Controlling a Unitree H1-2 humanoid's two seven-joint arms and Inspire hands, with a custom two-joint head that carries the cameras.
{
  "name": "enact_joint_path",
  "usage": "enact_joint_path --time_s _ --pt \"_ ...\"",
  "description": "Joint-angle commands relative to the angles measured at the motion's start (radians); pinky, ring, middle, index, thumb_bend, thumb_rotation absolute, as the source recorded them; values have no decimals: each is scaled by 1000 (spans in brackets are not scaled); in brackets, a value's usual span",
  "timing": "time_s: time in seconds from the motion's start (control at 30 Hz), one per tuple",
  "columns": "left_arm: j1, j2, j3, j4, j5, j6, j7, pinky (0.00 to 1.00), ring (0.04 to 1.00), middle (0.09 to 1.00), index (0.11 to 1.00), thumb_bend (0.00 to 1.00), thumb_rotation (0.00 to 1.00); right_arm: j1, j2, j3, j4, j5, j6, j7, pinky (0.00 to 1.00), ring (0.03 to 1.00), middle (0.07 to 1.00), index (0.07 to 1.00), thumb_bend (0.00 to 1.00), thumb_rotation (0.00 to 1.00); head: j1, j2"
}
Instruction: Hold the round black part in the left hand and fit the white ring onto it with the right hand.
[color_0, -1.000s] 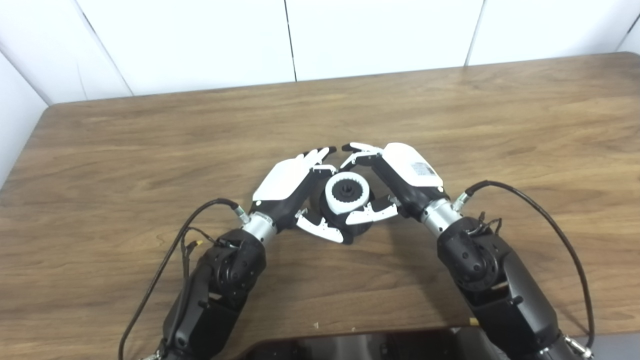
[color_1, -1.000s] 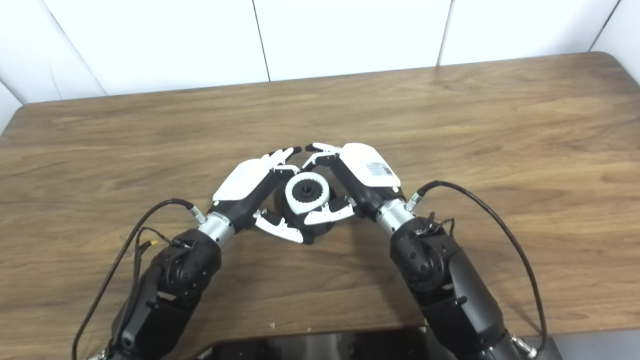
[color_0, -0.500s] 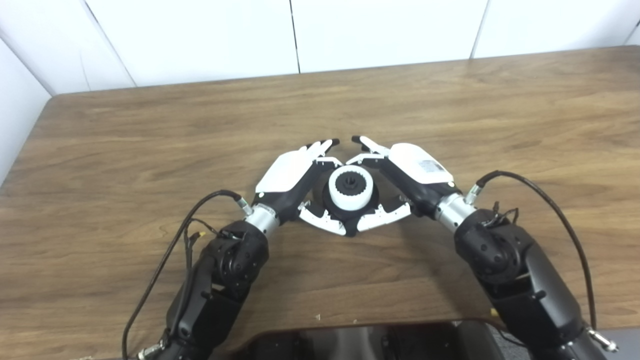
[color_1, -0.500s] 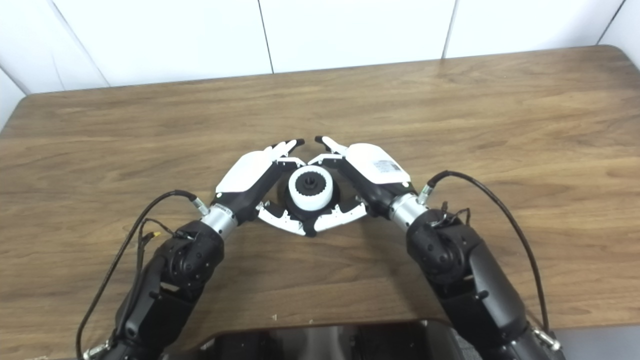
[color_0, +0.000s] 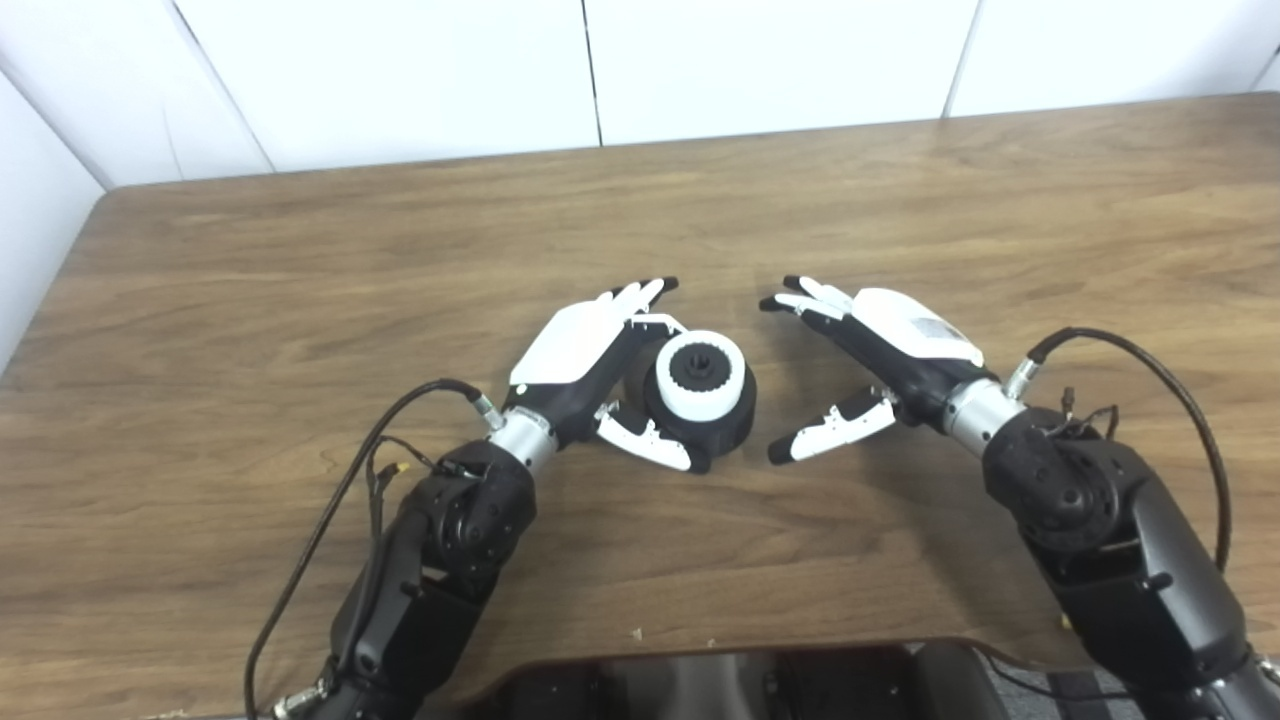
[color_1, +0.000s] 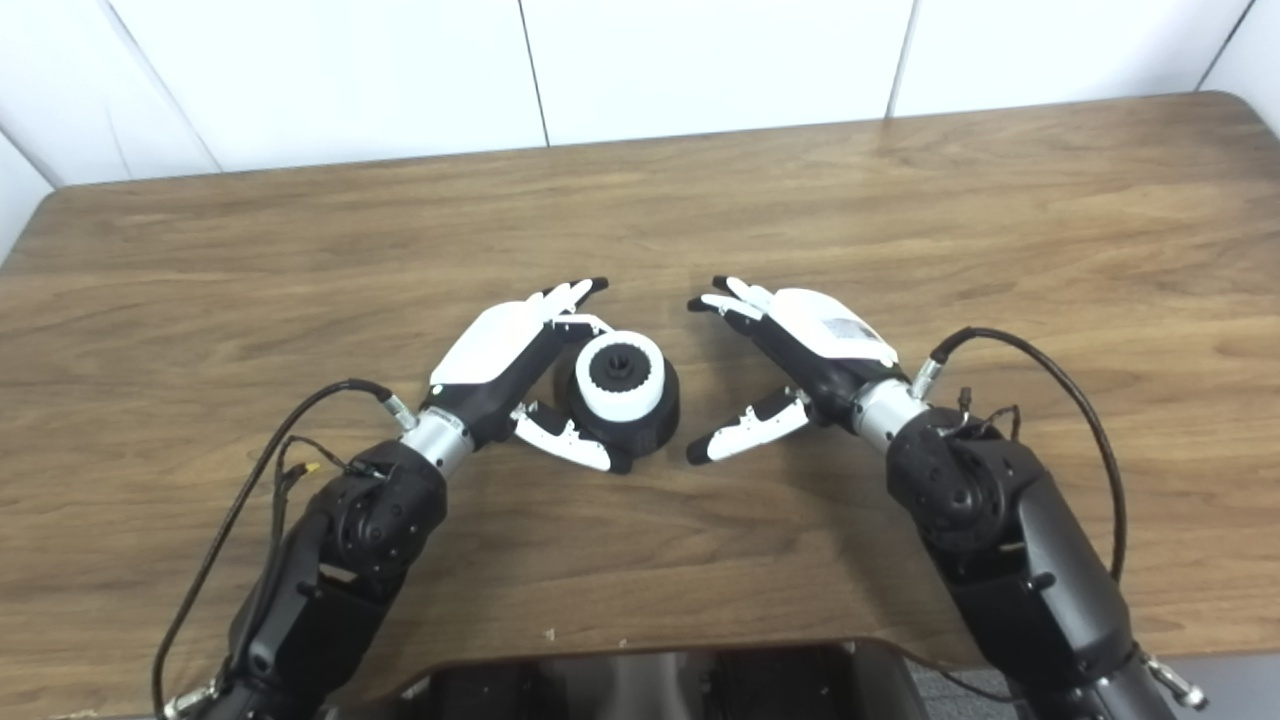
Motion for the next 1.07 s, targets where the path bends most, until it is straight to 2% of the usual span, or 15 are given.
enact_joint_path --time_s 0.0,0.23,1.03 --pt "-33 2 6 -42 -3 -17 19 1000 1000 1000 613 982 352 -28 -19 -20 -36 3 12 -3 909 995 1000 931 1000 440 0 0" --pt "-34 3 7 -38 -3 -19 20 1000 1000 1000 614 982 375 -28 -17 -21 -30 -2 5 -13 912 992 1000 929 1000 447 -2 0" --pt "-37 -2 9 -31 -2 -21 30 1000 1000 1000 616 981 365 -35 -1 -8 -24 -5 3 -25 923 988 1000 909 1000 449 -3 2"
